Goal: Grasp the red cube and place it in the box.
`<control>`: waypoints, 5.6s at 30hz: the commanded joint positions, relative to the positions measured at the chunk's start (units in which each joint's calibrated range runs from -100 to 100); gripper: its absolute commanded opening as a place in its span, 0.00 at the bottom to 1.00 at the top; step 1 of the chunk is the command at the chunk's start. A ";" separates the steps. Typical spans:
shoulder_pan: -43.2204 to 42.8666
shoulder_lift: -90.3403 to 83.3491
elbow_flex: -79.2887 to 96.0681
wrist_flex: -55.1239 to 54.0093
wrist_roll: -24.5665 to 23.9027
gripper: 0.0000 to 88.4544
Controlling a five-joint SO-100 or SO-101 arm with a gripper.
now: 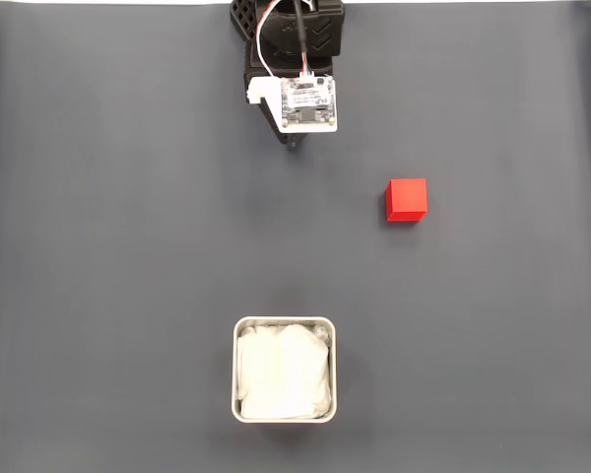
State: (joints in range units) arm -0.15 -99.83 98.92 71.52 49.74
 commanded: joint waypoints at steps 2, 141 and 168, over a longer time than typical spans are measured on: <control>-0.28 2.43 -6.12 -13.16 -0.78 0.00; -21.66 62.22 -39.70 -30.13 1.66 0.37; -21.44 69.32 -39.24 -37.09 1.76 0.37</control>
State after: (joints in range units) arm -21.88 -30.44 60.22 35.56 51.75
